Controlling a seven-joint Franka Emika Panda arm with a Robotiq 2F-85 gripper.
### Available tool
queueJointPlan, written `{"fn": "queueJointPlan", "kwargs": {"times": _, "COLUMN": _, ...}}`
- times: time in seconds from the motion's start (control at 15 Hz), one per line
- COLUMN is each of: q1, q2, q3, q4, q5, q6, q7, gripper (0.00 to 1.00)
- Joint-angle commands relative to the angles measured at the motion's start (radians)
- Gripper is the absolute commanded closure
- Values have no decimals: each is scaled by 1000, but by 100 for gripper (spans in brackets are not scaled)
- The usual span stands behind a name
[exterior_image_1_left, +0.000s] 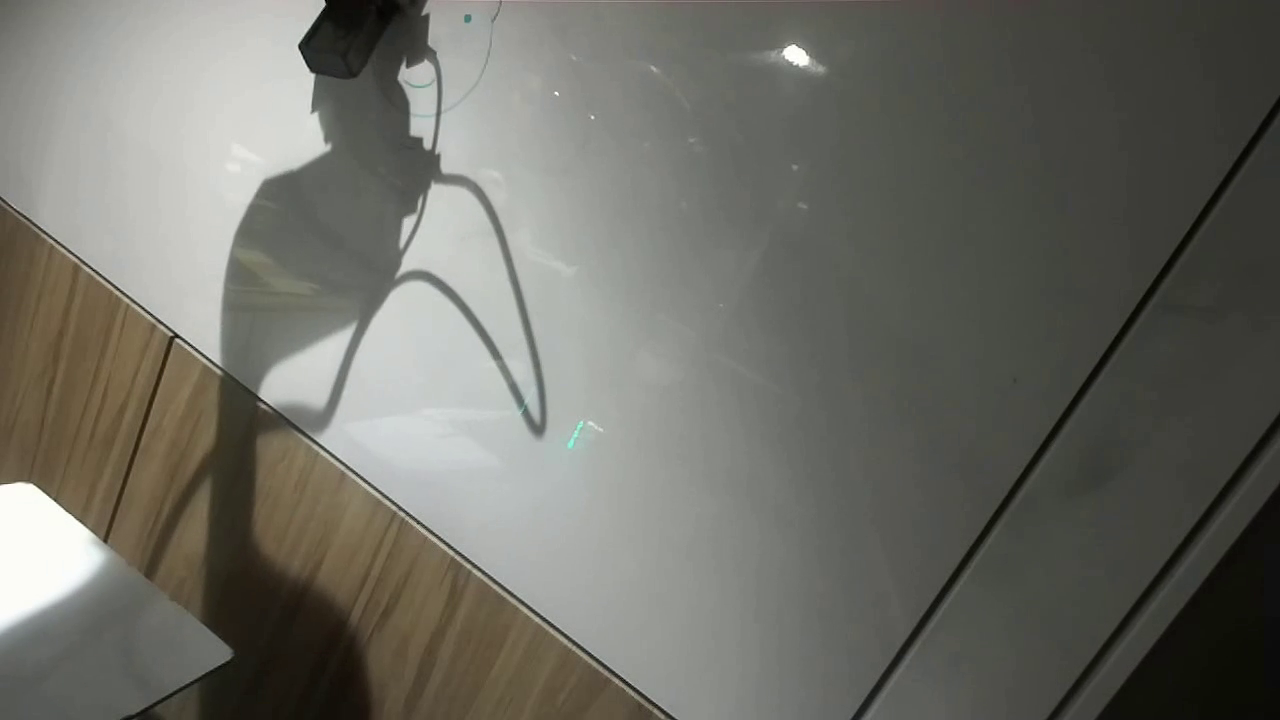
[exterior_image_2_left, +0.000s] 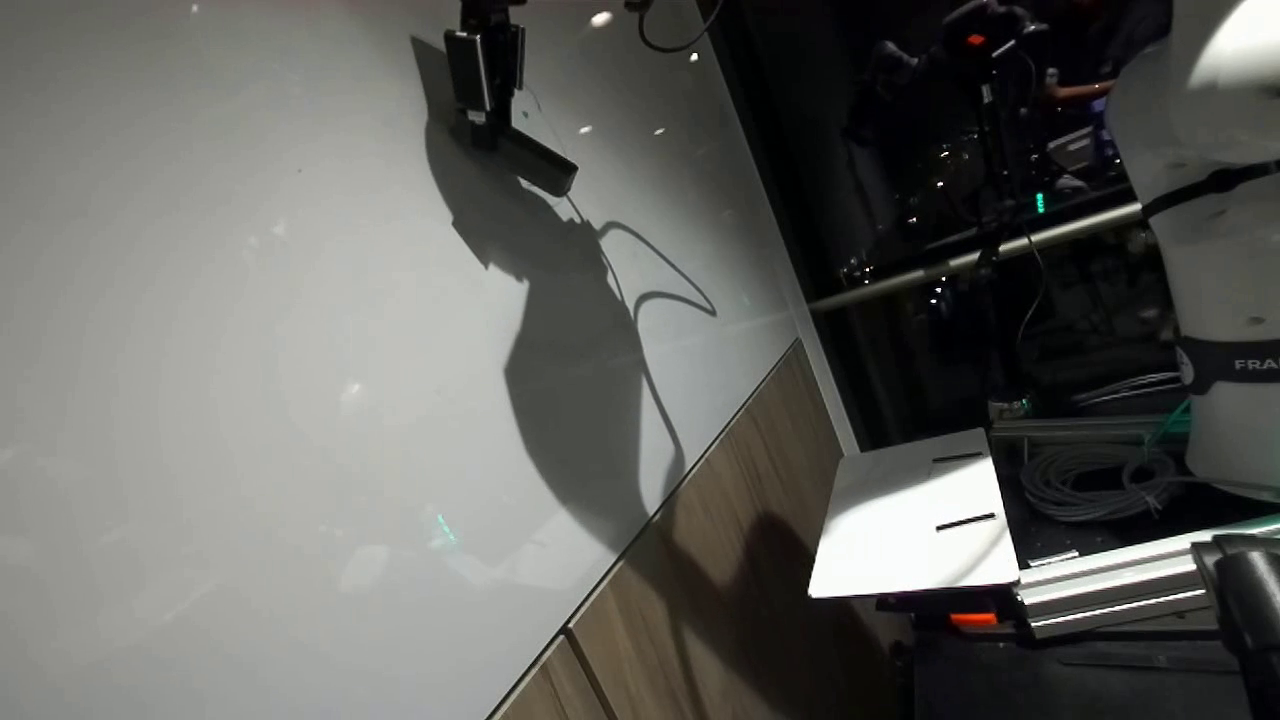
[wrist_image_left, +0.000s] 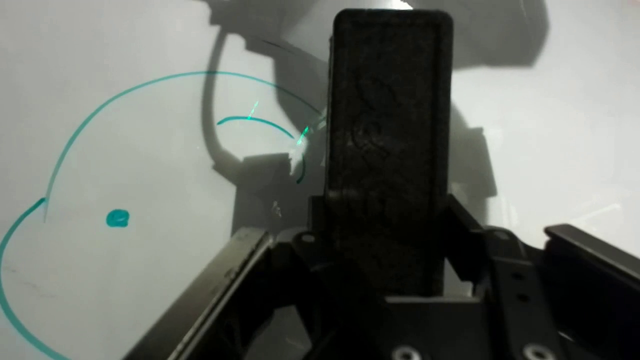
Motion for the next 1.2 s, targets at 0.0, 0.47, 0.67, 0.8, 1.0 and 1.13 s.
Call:
{"fn": "queueJointPlan", "kwargs": {"times": 0.0, "q1": 6, "q2": 65, "q3": 1, "q4": 88, "q5": -31, "q6": -37, "q7": -1, "gripper": 69}}
{"fn": "queueJointPlan", "kwargs": {"times": 0.47, "q1": 26, "q2": 56, "q3": 25, "q4": 197, "q5": -50, "q6": -113, "q7": 1, "gripper": 69}}
{"fn": "queueJointPlan", "kwargs": {"times": 0.67, "q1": 21, "q2": 72, "q3": 13, "q4": 246, "q5": -50, "q6": -118, "q7": -10, "gripper": 69}}
{"fn": "queueJointPlan", "kwargs": {"times": 0.8, "q1": 14, "q2": 89, "q3": -1, "q4": 258, "q5": -50, "q6": -116, "q7": -15, "gripper": 69}}
{"fn": "queueJointPlan", "kwargs": {"times": 1.0, "q1": 6, "q2": 105, "q3": -32, "q4": 241, "q5": -42, "q6": -109, "q7": -23, "gripper": 69}}
{"fn": "queueJointPlan", "kwargs": {"times": 1.13, "q1": 3, "q2": 117, "q3": -53, "q4": 215, "q5": -36, "q6": -97, "q7": -23, "gripper": 69}}
